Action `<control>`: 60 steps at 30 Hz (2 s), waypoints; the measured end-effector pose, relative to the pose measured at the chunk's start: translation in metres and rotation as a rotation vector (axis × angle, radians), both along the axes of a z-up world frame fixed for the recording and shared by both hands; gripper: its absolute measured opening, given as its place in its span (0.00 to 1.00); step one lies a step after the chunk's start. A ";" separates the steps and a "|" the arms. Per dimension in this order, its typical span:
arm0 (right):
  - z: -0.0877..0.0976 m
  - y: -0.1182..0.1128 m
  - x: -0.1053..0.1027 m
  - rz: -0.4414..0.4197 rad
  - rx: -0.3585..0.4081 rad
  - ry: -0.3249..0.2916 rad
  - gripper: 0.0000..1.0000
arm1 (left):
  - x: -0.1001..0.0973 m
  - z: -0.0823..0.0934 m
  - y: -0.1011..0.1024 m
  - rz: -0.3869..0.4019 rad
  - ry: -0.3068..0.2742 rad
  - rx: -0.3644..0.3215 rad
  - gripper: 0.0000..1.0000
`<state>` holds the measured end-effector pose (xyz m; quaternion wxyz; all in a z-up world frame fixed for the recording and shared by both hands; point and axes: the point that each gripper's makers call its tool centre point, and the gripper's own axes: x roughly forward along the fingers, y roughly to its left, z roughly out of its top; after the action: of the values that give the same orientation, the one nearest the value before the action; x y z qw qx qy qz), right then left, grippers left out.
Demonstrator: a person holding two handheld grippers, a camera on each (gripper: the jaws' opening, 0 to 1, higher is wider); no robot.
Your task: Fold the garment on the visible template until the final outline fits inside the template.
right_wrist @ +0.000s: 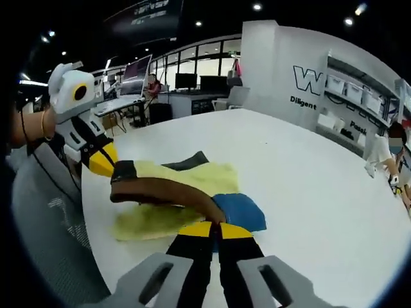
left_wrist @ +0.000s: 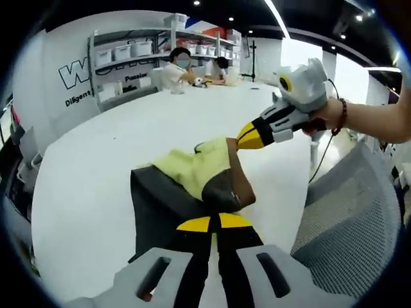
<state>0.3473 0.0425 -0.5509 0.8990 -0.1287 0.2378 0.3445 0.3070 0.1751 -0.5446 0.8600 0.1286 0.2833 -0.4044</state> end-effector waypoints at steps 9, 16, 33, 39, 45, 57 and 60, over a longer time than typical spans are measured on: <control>0.051 0.017 -0.013 0.045 0.058 -0.089 0.00 | -0.017 0.038 0.015 -0.001 -0.071 0.036 0.04; 0.087 0.029 -0.013 0.076 0.071 -0.164 0.00 | -0.013 0.068 0.025 0.033 -0.127 0.029 0.04; 0.113 0.058 0.072 0.090 0.006 -0.219 0.00 | 0.104 0.113 0.061 0.250 -0.243 0.139 0.04; 0.103 0.059 0.108 0.049 0.013 -0.196 0.00 | 0.146 0.097 0.067 0.338 -0.181 0.110 0.04; 0.074 0.050 0.152 -0.030 -0.006 -0.143 0.00 | 0.197 0.066 0.064 0.323 -0.141 0.089 0.04; 0.021 0.041 0.205 -0.111 -0.021 -0.064 0.00 | 0.251 0.005 0.059 0.321 -0.080 0.145 0.04; 0.008 0.039 0.216 -0.143 -0.025 -0.049 0.00 | 0.262 -0.006 0.061 0.347 -0.078 0.158 0.04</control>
<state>0.5630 0.0816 -0.5429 0.9252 -0.1310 0.2287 0.2731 0.5694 0.2359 -0.5503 0.9144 0.1604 0.2985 -0.2214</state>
